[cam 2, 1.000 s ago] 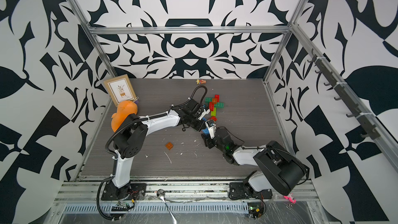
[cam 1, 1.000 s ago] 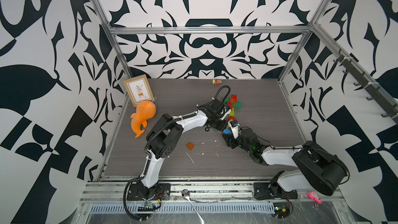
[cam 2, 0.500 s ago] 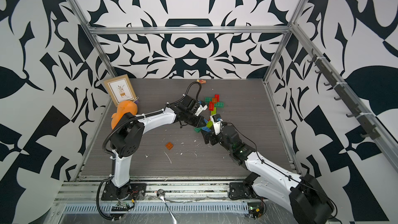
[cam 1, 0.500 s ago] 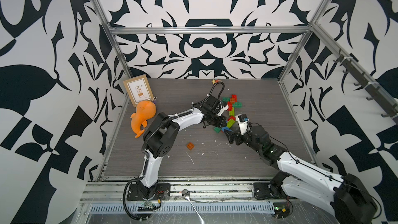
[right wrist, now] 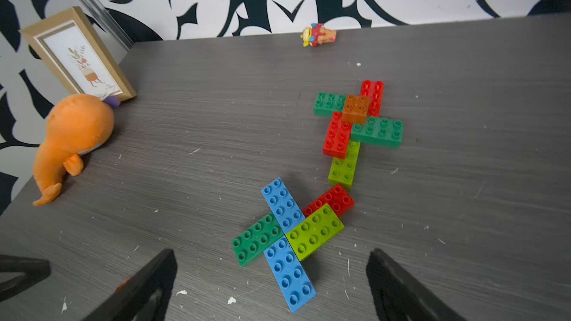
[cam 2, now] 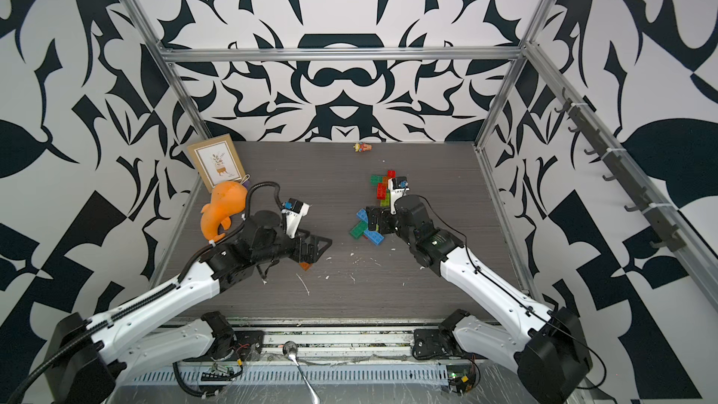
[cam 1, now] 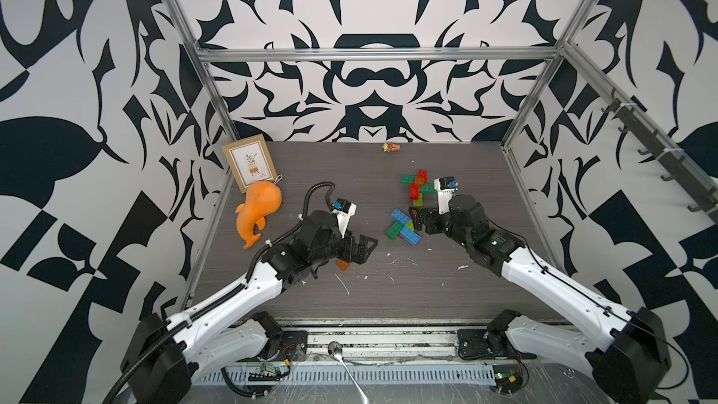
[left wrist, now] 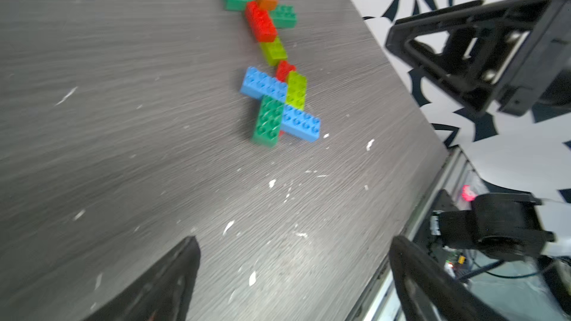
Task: Assemble a small pinwheel with lego
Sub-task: Pick up the lego brick from the center of the board.
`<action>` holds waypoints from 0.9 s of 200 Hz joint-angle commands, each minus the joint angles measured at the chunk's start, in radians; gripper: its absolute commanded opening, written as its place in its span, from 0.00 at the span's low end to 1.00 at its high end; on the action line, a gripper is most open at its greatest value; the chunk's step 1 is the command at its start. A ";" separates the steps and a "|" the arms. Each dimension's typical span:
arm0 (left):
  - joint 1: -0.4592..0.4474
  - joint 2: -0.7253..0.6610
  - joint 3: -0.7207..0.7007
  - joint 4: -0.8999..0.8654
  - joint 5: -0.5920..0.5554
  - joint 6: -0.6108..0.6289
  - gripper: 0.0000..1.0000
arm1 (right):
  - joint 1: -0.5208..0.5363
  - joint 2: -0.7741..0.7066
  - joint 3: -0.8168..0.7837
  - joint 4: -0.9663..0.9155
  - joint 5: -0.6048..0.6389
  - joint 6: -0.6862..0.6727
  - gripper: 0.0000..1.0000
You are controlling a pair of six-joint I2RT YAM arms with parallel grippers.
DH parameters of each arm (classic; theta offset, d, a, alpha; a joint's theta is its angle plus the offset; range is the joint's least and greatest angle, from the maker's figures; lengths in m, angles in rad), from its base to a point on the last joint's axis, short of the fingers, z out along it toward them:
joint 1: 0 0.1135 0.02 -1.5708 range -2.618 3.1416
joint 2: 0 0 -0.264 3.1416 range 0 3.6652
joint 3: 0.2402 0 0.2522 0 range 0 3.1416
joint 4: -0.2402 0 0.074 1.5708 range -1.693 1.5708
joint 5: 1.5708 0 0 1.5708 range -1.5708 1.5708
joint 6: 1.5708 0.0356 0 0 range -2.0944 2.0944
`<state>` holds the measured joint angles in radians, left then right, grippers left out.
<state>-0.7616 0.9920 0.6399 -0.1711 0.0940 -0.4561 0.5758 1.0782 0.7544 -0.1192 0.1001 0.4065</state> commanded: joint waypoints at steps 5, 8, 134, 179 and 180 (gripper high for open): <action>-0.004 0.019 -0.082 -0.218 -0.112 0.003 1.00 | -0.004 -0.032 -0.065 0.046 -0.072 0.062 0.99; -0.004 0.027 -0.085 -0.222 -0.111 0.008 1.00 | -0.005 -0.037 -0.072 0.055 -0.080 0.065 0.99; -0.043 0.479 0.117 -0.291 -0.090 0.077 0.68 | -0.034 0.035 -0.101 0.074 -0.216 0.060 0.96; -0.076 0.531 0.150 -0.305 -0.219 -0.017 0.62 | -0.036 0.040 -0.102 0.084 -0.240 0.063 0.95; -0.078 0.532 0.151 -0.307 -0.225 -0.020 0.62 | -0.036 0.040 -0.102 0.085 -0.241 0.063 0.95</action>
<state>-0.8227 1.4864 0.7506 -0.4370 -0.0345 -0.4091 0.5442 1.1210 0.6495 -0.0776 -0.1150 0.4648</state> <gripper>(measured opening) 0.626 0.952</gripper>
